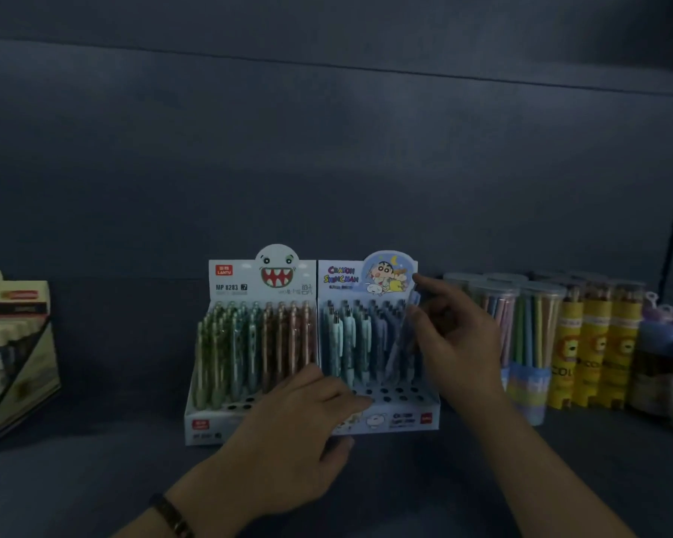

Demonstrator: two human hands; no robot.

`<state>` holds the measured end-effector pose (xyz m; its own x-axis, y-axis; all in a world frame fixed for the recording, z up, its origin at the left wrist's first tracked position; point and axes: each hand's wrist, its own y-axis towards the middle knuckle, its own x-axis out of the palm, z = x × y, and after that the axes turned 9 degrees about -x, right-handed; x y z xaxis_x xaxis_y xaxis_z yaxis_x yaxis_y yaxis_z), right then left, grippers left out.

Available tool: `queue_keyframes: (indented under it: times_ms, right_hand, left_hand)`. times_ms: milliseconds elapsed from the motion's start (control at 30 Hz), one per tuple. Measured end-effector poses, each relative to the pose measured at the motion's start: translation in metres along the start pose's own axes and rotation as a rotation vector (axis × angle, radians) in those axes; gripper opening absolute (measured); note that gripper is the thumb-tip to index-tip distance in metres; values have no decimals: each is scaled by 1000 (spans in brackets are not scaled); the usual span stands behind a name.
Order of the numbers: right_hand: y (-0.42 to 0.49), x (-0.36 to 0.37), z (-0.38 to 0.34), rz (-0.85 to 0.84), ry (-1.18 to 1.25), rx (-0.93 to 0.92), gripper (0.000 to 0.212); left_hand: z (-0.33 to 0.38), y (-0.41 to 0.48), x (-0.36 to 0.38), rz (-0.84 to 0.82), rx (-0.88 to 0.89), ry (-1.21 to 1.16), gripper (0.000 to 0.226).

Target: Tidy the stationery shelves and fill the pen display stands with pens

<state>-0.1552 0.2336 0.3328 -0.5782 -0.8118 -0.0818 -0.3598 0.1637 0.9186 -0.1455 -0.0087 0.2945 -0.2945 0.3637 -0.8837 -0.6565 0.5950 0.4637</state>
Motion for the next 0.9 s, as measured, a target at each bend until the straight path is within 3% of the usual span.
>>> queue_keyframes:
  times_ms: [567, 767, 900]
  right_hand:
    - [-12, 7, -3, -320, -207, -40, 39]
    - [-17, 7, -7, -351, -217, -39, 40]
    - [-17, 5, -12, -328, -270, -14, 45]
  left_hand:
    - [-7, -7, -4, -20, -10, -61, 50]
    - [-10, -8, -7, -9, 16, -149, 35]
    - [-9, -10, -14, 102, 30, -203, 18]
